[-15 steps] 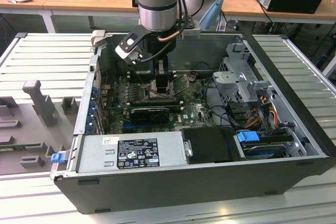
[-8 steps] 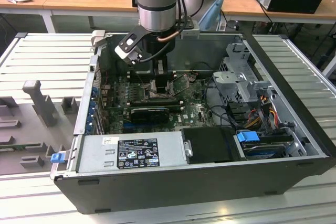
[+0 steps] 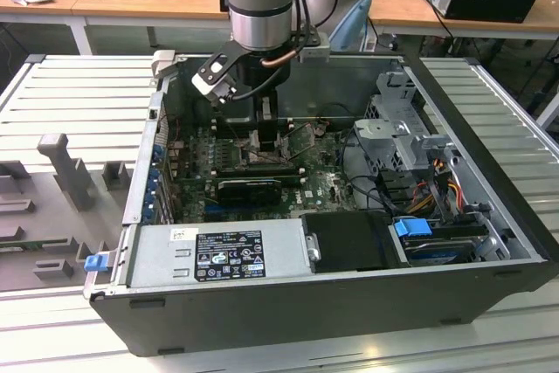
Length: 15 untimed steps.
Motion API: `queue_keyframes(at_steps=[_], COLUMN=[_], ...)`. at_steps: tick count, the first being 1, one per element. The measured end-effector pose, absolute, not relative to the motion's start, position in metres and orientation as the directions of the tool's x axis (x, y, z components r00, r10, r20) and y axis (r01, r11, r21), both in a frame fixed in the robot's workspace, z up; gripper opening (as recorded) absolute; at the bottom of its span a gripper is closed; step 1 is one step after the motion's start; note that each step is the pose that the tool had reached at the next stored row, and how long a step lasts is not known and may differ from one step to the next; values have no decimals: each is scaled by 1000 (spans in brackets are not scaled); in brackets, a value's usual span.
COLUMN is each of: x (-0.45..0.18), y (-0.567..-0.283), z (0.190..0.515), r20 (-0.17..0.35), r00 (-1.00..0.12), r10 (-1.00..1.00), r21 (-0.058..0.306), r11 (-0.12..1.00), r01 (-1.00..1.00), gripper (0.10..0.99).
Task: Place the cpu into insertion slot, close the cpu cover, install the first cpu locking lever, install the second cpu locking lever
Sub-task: 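Place the cpu into insertion slot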
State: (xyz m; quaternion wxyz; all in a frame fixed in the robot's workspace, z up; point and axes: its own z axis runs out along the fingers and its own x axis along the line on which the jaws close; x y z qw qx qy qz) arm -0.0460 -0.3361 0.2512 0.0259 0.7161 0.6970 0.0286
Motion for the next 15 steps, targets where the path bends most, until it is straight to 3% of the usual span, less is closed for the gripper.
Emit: queue_keyframes(at_steps=[13, 15], x=[-46, -40], y=[-323, -318], z=[223, 205], r20=[5, 5], r00=[-19, 0], r10=[1000, 1000], r21=[74, 50], r11=[18, 0], r01=[997, 999], gripper=[529, 529])
